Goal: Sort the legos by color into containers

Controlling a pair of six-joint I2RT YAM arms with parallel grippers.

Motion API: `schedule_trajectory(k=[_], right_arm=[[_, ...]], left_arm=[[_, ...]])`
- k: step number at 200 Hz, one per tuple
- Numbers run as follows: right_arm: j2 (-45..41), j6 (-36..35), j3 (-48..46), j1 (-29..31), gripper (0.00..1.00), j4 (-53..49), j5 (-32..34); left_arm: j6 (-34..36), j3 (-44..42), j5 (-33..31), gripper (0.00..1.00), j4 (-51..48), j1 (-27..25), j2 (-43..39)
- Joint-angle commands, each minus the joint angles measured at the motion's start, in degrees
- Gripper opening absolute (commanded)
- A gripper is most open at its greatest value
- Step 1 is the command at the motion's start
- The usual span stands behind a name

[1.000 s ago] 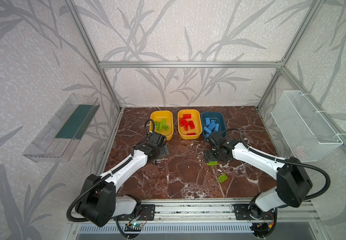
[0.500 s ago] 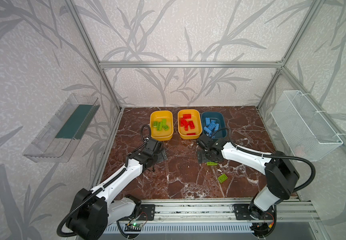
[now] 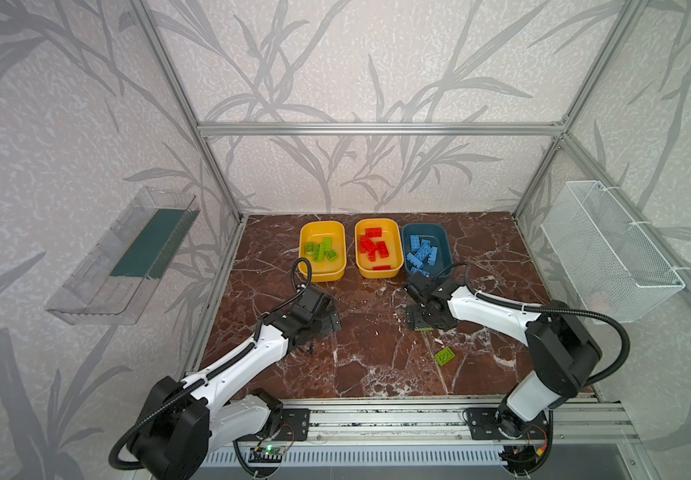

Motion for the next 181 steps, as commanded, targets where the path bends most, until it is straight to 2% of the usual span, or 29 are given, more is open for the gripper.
schedule_trajectory(k=[1, 64, 113, 114, 115, 116, 119, 125, 133, 144, 160, 165, 181], right_arm=[[2.2, 0.7, 0.4, 0.0, 0.99, 1.5, -0.6], [7.1, 0.7, 1.0, -0.2, 0.99, 3.7, -1.9], [4.1, 0.7, 5.9, 0.9, 0.99, -0.7, -3.1], [4.1, 0.4, 6.0, 0.9, 0.67, -0.8, -3.0], [4.1, 0.2, 6.1, 1.0, 0.50, -0.9, -3.1], [4.0, 0.1, 6.3, 1.0, 0.42, -1.0, -3.1], [4.0, 0.1, 6.8, 1.0, 0.35, -1.4, -3.1], [4.0, 0.0, 7.6, 1.0, 0.34, -2.4, -3.0], [3.8, 0.0, 8.3, 1.1, 0.37, -3.9, -2.3], [3.3, -0.3, 8.0, 1.1, 0.50, -4.4, -2.1], [-0.3, -0.6, 5.7, 1.0, 0.81, -3.2, -2.3], [-1.1, -0.8, 5.1, 1.0, 0.88, -2.8, -2.6], [-3.3, -1.0, 4.0, 1.0, 0.95, -3.5, -2.0]], left_arm=[[-0.6, -0.1, -0.2, 0.99, -0.2, -0.5, -0.6], [-0.5, -0.7, -0.2, 0.99, -0.4, -0.7, -0.9], [-1.3, -1.5, -1.5, 0.99, -1.6, -0.7, -2.8], [-1.3, -1.5, -1.5, 0.99, -1.7, -0.7, -2.8], [-1.3, -1.5, -1.6, 0.99, -1.7, -0.7, -2.8], [-1.4, -1.5, -1.6, 0.99, -1.6, -0.7, -2.9], [-1.5, -1.6, -1.8, 0.99, -1.7, -0.7, -3.0], [-1.5, -1.7, -2.0, 0.99, -1.9, -0.7, -3.1], [-1.4, -1.7, -2.0, 0.99, -2.1, -0.7, -3.2], [-1.1, -1.6, -1.9, 0.99, -2.4, -0.7, -3.4], [-1.0, -1.7, -1.8, 0.99, -2.7, -0.7, -3.5], [-1.0, -1.7, -1.6, 0.99, -2.6, -0.7, -3.6], [-1.1, -1.6, -1.5, 0.99, -2.7, -0.7, -3.7]])
